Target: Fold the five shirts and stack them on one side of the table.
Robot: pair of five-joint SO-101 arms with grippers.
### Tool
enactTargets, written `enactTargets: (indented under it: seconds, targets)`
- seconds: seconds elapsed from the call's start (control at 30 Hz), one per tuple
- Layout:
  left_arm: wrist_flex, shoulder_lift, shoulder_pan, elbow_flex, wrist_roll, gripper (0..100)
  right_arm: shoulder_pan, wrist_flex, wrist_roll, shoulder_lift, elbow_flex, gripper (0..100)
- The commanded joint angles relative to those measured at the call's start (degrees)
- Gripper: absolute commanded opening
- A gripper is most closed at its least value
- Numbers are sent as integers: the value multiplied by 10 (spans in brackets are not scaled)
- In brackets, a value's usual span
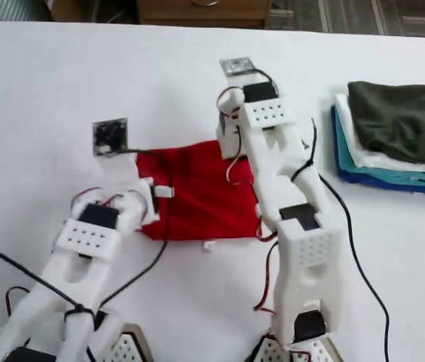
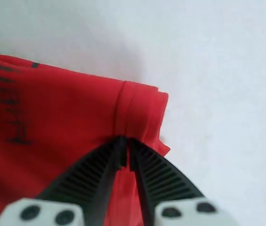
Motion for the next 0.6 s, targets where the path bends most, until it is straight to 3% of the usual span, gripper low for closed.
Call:
enactTargets:
  seconds: [0.0, 0.07, 0.57]
  targets:
    - [-11, 8, 20, -2, -18, 28, -3, -5, -4, 6, -30, 22]
    - [-11, 18, 25, 8, -44, 28, -2, -5, -4, 12, -30, 22]
    - [-84, 98, 20, 64, -11, 28, 7, -67, 2, 14, -30, 22]
